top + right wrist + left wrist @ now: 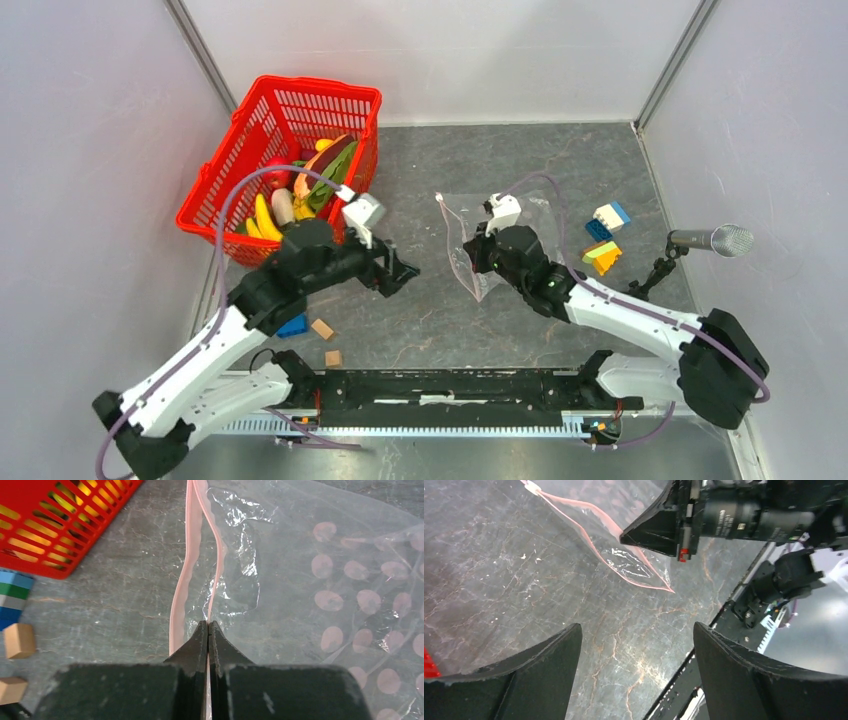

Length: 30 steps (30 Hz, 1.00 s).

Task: Place the food in the zip-top bag and seal the zipper
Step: Pick up the zipper food storage bag at the center of the board, then open the zipper of the food storage bag at the center of the board.

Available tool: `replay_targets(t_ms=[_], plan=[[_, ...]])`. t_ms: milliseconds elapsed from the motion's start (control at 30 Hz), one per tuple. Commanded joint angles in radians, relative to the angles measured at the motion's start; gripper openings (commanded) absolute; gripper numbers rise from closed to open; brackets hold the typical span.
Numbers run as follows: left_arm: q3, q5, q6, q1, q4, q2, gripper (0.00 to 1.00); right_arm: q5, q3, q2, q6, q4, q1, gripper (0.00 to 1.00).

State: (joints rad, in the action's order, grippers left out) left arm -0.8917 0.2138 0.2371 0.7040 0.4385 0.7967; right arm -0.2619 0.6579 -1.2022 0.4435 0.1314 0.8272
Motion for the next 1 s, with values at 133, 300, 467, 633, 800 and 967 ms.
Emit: replay_targets(t_ms=[133,300,467,633,800,967], plan=[[0.072,-0.168,0.199,0.091,-0.316,0.203,0.85,0.142,-0.081,0.121,0.12,0.113,-0.039,0.0],[0.124,-0.136,0.28,0.098,-0.513,0.336,0.84,0.151,-0.103,0.161,0.146,0.137,-0.04,0.0],[0.132,-0.103,0.322,0.101,-0.598,0.448,0.84,0.155,-0.114,0.178,0.166,0.136,-0.043,0.0],[0.156,-0.095,0.338,0.101,-0.668,0.512,0.74,0.164,-0.12,0.208,0.165,0.142,-0.045,0.0],[0.159,-0.023,0.358,0.101,-0.731,0.555,0.44,0.148,-0.11,0.241,0.146,0.112,-0.044,0.0],[0.148,-0.146,0.32,0.101,-0.611,0.542,0.03,0.058,-0.032,0.258,0.042,-0.076,-0.045,0.0]])
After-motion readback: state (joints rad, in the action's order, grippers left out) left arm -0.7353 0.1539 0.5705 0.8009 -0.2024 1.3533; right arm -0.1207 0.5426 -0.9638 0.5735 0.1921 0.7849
